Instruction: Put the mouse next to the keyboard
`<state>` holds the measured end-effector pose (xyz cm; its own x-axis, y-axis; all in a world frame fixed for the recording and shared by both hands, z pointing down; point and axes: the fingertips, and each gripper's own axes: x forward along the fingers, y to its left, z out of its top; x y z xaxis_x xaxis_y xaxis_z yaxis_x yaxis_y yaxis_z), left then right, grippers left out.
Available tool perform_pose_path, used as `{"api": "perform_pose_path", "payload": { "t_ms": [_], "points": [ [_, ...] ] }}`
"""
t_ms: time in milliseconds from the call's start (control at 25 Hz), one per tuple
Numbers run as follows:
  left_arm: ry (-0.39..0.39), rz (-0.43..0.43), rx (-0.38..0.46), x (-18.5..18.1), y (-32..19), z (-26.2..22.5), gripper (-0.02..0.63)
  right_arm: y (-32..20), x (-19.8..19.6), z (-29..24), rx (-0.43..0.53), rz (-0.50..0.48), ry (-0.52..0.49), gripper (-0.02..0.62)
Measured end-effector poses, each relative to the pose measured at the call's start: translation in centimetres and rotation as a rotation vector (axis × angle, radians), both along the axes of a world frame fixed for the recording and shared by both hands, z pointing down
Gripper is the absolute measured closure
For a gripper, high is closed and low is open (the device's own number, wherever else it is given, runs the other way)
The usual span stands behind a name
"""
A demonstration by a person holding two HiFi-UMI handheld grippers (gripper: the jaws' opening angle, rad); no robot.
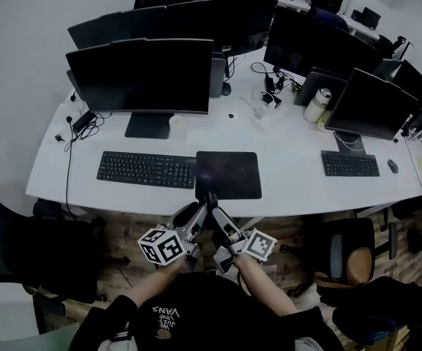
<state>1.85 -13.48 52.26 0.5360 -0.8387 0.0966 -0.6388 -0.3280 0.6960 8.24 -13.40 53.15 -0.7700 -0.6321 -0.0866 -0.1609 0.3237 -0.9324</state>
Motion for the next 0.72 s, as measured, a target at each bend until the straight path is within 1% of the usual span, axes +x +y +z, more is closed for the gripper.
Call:
{"api": "perform_pose_path", "payload": {
  "t_ms": [200,400,720],
  "points": [
    [-0.009,0.067,-0.014,0.6,-3.9,1.1,0.472,-3.7,0.5,0.7,0.011,0.047,0.007,0.433],
    [-0.013,0.122,-0.038,0.2,-8.3,2.4,0.474,-8.1,0.1,1.9,0.002,0.090,0.040,0.433],
    [-0.018,0.165,-0.057,-0.6,-14.8,4.5,0.480,-15.0,-0.6,3.5,0.006,0.101,0.090,0.433]
  ]
}}
